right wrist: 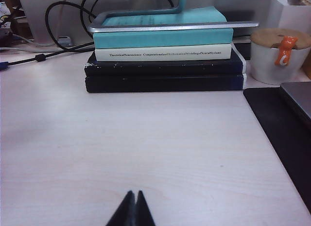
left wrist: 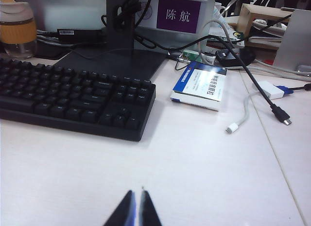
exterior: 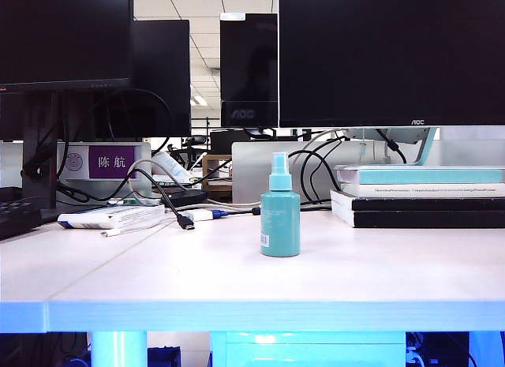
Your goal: Pick up the sprayer with the left hand and remove the lid with the right hand then place it on the table.
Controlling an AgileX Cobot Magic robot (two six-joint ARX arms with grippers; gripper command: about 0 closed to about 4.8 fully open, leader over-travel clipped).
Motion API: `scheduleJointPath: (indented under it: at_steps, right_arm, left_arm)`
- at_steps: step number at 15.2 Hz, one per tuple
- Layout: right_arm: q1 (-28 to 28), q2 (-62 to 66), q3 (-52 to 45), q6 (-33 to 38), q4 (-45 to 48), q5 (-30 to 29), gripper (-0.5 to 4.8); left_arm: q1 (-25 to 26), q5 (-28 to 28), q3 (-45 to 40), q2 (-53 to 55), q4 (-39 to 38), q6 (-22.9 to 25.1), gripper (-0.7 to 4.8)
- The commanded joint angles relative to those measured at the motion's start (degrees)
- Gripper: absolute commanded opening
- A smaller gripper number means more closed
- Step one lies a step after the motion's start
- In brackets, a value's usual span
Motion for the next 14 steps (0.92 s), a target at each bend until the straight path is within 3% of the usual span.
scheduleJointPath:
  at_steps: [1, 8, 9, 11, 14]
  right_arm:
    - [0.0, -0.04, -0.33, 0.26, 1.31, 0.07, -0.05]
    - [0.0, -0.04, -0.33, 0.42, 1.7, 0.07, -0.05]
    - [0.02, -0.04, -0.33, 1.31, 2.93, -0.24, -0.05]
    - [0.04, -0.04, -0.31, 5.75, 11.15, -2.8, -0.04]
    - [0.79, -0.04, -0.02, 10.58, 25.22, -4.55, 0.21]
  left_arm:
    - [0.0, 0.09, 0.04, -0.2, -0.09, 0.15, 0.27]
    - [-0.02, 0.35, 0.17, -0.2, 3.34, -1.84, 0.28]
    - [0.0, 2.97, 0.26, -0.2, 5.86, -1.84, 0.31]
    - [0.0, 7.76, 1.07, -0.2, 10.75, -3.1, 0.38]
    - [0.0, 7.45, 5.42, 0.37, 11.52, -4.11, 0.95]
